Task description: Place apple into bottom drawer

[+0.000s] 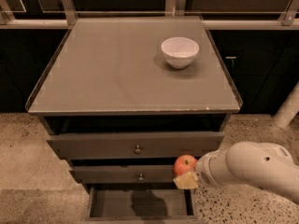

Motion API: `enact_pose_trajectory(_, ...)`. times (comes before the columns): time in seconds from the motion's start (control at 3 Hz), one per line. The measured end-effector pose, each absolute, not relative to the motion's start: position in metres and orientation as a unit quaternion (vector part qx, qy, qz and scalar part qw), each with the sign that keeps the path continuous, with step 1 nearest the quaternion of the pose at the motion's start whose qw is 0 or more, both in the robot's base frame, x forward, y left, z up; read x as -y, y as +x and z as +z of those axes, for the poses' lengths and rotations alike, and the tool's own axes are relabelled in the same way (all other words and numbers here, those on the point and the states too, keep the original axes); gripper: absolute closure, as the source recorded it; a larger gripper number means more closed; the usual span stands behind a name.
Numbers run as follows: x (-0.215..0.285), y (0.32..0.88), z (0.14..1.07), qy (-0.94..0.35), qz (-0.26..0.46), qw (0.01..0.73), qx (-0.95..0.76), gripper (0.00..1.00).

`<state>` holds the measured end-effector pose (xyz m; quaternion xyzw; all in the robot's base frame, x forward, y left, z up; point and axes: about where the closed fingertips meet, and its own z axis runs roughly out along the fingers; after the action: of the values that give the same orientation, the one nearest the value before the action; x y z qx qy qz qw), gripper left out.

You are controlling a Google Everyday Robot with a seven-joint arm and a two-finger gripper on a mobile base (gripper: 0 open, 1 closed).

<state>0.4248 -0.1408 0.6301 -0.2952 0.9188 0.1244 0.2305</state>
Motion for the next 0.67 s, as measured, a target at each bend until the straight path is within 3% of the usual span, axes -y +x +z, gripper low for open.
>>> enact_pose_trajectory(0.33, 0.1575, 0.4155, 0.564, -0.245, 0.154, 0.204, -0.935, 1.0)
enact_pose_trajectory(0.67, 0.1575, 0.4154, 0.564, -0.245, 0.154, 0.205, -0.935, 1.0)
